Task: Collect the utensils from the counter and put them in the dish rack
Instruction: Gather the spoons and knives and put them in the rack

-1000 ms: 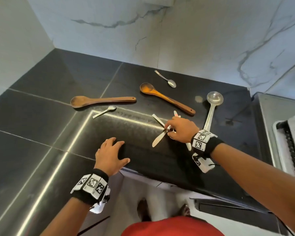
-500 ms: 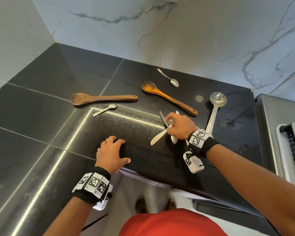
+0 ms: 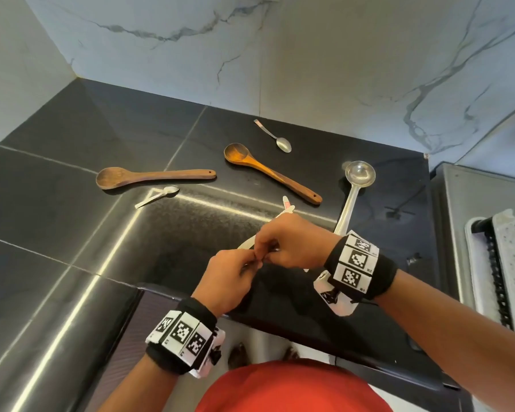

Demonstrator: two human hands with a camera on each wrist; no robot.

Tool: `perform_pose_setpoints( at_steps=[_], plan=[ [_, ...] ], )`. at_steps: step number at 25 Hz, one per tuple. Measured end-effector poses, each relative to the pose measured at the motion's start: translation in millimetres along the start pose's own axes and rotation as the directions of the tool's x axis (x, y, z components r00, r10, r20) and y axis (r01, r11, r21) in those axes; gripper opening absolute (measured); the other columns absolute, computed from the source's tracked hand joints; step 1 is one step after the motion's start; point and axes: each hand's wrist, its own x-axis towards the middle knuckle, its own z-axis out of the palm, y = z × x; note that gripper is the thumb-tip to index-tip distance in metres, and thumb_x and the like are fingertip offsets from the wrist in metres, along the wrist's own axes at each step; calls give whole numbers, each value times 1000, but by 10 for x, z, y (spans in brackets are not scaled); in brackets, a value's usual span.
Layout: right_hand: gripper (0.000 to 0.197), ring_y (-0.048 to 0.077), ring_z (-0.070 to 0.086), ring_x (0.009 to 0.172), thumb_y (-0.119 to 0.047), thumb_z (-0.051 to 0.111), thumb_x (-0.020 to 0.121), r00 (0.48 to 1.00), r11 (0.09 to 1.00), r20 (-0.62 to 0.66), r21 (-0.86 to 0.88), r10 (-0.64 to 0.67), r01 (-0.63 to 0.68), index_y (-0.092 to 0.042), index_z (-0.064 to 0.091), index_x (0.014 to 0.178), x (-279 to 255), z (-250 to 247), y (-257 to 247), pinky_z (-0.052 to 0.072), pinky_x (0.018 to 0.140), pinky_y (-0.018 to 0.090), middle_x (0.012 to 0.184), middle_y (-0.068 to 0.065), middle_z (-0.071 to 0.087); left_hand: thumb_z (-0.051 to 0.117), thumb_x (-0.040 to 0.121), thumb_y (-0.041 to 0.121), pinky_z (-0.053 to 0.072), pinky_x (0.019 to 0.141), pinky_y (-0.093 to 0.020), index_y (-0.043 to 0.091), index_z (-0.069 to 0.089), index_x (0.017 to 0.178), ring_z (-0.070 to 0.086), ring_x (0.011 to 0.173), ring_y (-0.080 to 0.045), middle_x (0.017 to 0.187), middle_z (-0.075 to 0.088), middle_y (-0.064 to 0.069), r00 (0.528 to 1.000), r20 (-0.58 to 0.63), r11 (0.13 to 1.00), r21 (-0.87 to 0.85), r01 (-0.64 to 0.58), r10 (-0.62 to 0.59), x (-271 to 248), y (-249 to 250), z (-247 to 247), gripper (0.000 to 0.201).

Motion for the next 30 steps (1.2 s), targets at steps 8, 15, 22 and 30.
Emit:
perform_pose_setpoints(
  at_steps=[8,15,22,30],
  plan=[
    [12,4,63,79,-31,68,90,970,989,-196,10,146,-147,-27,76,98,467,-235,333,55,75,27,87,-12,71,53,97,-4,62,80,-32,10,66,105,75,87,-30,92,73,-14,833,-168,673,-681,288,-527,-290,-176,-2,21],
    [44,22,60,111,-28,64,89,989,942,145,-334,21,29,-25,59,133,2112,277,141,48,92,35,123,2,62,53,97,-1,62,83,-35,6,64,112,75,91,-27,98,71,-18,737,-204,497,-844,201,-645,-591,-607,-569,19],
    [31,29,58,107,-21,51,92,992,838,26,-538,124,-91,-24,65,118,2843,486,184,43,71,36,123,1,61,54,97,-1,61,83,-37,11,68,104,76,90,-29,91,73,-15,705,-239,485,-858,168,-668,-603,-1130,-1040,19],
    [23,16,64,87,-25,58,93,999,944,13,-328,30,-24,-21,78,104,2559,337,135,53,78,34,99,-2,72,59,95,1,62,78,-27,12,69,105,75,88,-20,96,74,-13,720,-263,537,-825,177,-642,-420,-1327,-1303,18]
  ],
)
